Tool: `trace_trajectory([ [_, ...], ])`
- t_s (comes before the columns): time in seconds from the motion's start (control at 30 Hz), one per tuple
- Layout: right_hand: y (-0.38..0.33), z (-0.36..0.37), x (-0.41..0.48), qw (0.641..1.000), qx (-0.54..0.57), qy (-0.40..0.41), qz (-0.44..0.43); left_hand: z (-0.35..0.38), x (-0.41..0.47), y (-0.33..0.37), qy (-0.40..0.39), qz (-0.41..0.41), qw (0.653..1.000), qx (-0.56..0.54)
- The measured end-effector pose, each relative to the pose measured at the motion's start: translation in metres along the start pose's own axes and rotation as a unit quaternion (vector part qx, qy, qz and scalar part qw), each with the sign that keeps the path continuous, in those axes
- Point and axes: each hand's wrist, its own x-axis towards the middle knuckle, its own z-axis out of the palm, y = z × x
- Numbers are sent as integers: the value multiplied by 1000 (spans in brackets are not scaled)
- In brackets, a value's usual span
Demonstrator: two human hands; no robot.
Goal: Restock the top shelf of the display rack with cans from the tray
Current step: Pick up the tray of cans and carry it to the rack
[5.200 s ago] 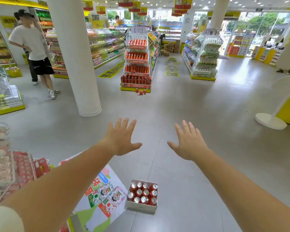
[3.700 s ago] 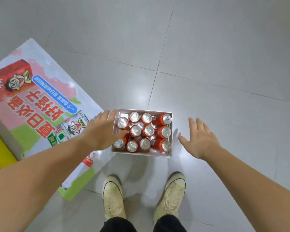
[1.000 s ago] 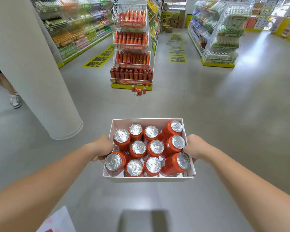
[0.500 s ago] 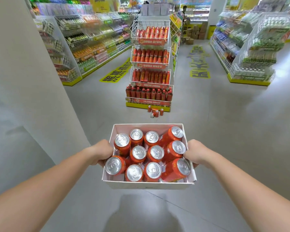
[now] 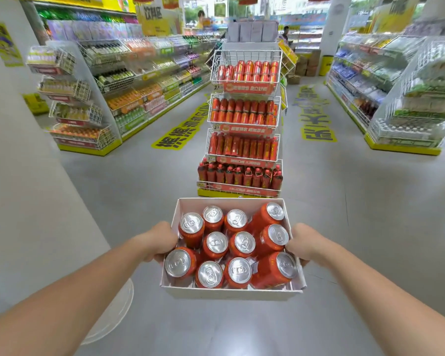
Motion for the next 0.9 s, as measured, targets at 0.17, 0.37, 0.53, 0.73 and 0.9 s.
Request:
trace_trajectory([
  [0.17, -60, -9, 117, 1000, 14, -1, 4, -53, 123, 36, -4, -7, 1000, 10],
  [0.37, -100, -14, 280, 999, 27, -19, -5, -93, 271, 72, -9, -13, 1000, 18],
  [0.53, -140, -25, 426, 999, 29, -40, -3, -125, 409, 108, -15, -30, 999, 17],
  [0.73, -179, -37, 577, 999, 18, -36, 6, -163, 561, 146, -26, -44, 999, 13],
  [0.9, -189, -28, 702, 999, -16, -30, 22, -182, 685, 157, -45, -56, 996, 47],
])
